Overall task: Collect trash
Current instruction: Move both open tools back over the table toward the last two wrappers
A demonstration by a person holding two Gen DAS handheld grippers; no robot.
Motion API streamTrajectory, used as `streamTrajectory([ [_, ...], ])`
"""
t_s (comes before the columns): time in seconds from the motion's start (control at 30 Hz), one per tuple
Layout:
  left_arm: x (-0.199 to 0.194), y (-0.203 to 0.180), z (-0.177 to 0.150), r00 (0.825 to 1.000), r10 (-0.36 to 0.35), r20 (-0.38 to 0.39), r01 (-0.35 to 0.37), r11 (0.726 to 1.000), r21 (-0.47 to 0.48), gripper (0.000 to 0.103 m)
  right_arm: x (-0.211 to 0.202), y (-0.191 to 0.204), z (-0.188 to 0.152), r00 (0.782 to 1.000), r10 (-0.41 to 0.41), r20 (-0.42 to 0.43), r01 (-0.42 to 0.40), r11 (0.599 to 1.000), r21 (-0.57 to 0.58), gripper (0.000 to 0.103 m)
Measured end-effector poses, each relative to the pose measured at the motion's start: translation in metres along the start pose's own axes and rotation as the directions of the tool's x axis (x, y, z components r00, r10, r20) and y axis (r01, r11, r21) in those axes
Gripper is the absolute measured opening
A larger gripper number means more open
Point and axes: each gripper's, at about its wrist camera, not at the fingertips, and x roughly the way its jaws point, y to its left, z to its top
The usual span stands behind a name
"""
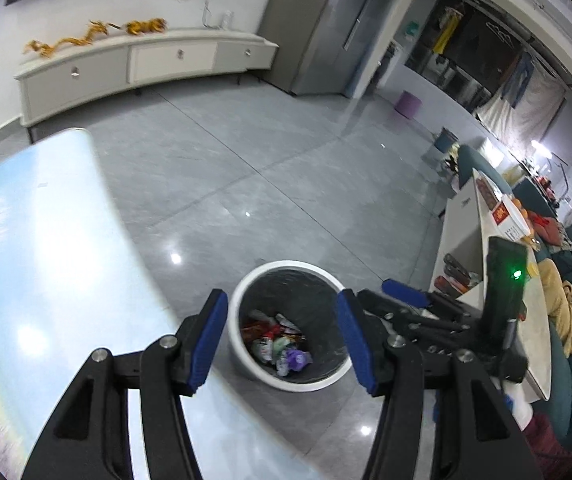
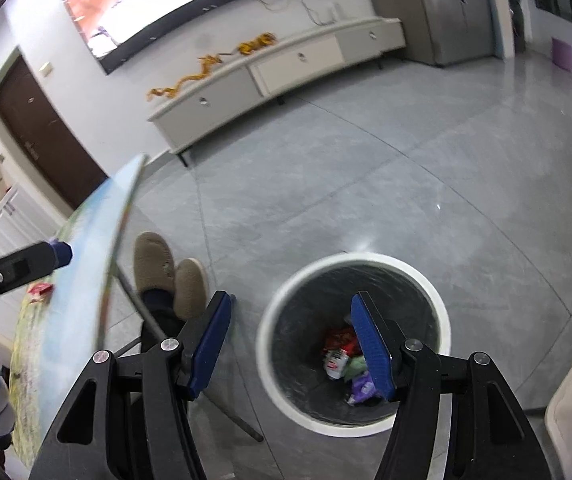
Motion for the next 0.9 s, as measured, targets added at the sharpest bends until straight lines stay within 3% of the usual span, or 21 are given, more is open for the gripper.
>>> streamTrajectory([
  [0.23,-0.065,0.033,-0.028,0.993,0.075,0.087,-0.072,0.997,-0.035,0.055,-0.026,0.056,-0.001,0.998,0.048,0.029,-0.044,0.992,-0.119,0.061],
  [0.43,-0.124,0.066,-0.05,0.978,0.13,0.165,-0.118,0.99,-0.079,0.057,-0.047,0.11,-0.003,0.995,0.092,0.043,-0.079,0.97,-0.23,0.061],
  [0.53,-0.151,0.087,-0.063,0.967,0.159,0.2,-0.139,0.984,-0.11,0.065,-0.058,0.137,-0.005,0.992,0.118,0.049,-0.099,0.954,-0.284,0.061],
  [0.9,-0.223,0.155,-0.114,0.927,0.271,0.261,-0.217,0.952,-0.215,0.066,-0.079,0.228,-0.021,0.976,0.216,0.023,-0.18,0.864,-0.469,0.061],
])
